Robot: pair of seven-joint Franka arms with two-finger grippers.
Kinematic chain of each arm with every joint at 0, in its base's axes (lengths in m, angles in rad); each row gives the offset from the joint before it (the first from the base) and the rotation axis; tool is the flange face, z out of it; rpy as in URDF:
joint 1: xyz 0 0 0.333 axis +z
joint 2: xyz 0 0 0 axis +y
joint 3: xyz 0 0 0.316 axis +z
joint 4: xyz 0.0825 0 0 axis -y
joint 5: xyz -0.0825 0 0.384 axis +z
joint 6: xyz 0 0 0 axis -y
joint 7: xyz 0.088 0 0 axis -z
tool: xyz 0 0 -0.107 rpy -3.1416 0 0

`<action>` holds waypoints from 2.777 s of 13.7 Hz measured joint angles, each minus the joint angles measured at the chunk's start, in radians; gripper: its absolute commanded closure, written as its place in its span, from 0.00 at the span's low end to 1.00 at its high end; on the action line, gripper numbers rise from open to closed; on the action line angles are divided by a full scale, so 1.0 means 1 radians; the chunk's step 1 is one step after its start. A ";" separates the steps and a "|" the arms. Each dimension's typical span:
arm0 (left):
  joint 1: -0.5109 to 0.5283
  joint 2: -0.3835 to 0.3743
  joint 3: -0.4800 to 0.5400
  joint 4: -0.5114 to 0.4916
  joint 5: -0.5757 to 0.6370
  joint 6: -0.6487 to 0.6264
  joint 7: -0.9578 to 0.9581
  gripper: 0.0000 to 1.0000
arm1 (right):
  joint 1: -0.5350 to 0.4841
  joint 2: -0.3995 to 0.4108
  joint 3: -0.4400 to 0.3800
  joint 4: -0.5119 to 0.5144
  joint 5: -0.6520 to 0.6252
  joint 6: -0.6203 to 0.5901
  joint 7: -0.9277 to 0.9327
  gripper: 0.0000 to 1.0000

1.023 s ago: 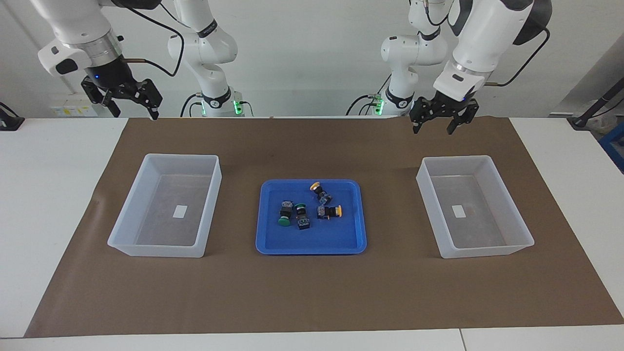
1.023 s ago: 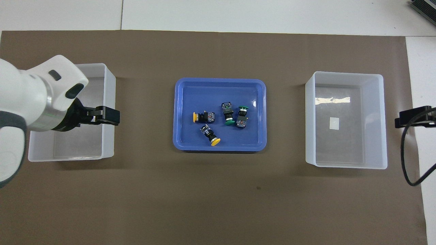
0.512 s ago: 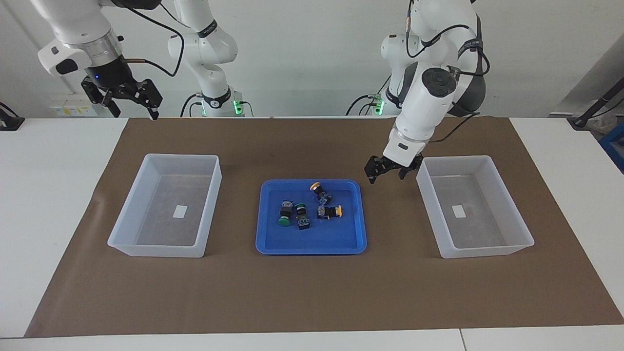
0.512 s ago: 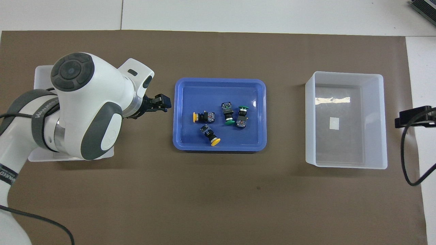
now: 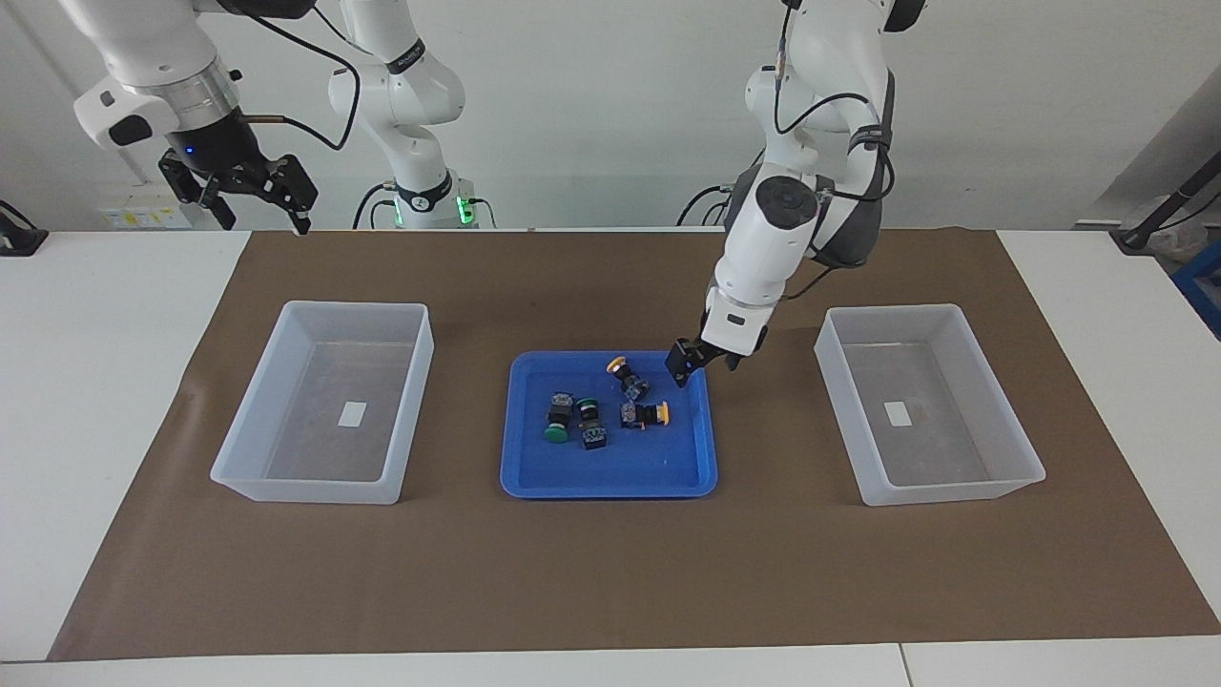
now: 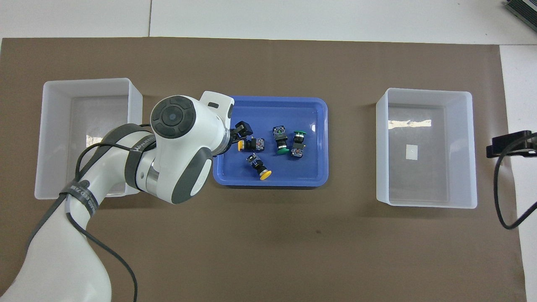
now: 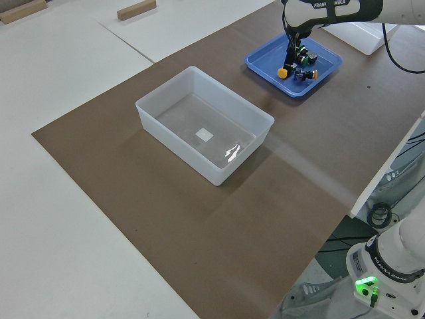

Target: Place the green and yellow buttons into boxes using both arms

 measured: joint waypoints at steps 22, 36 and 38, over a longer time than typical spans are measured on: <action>-0.090 0.077 0.013 -0.070 0.000 0.187 -0.172 1.00 | 0.001 0.000 0.000 -0.007 0.001 0.001 0.000 0.00; 0.446 0.108 0.026 0.306 0.004 -0.381 0.621 1.00 | 0.293 0.165 0.014 -0.216 0.034 0.582 0.404 0.00; 0.519 0.104 0.027 0.307 0.003 -0.383 0.751 1.00 | 0.342 0.251 0.015 -0.217 0.034 0.697 0.487 0.00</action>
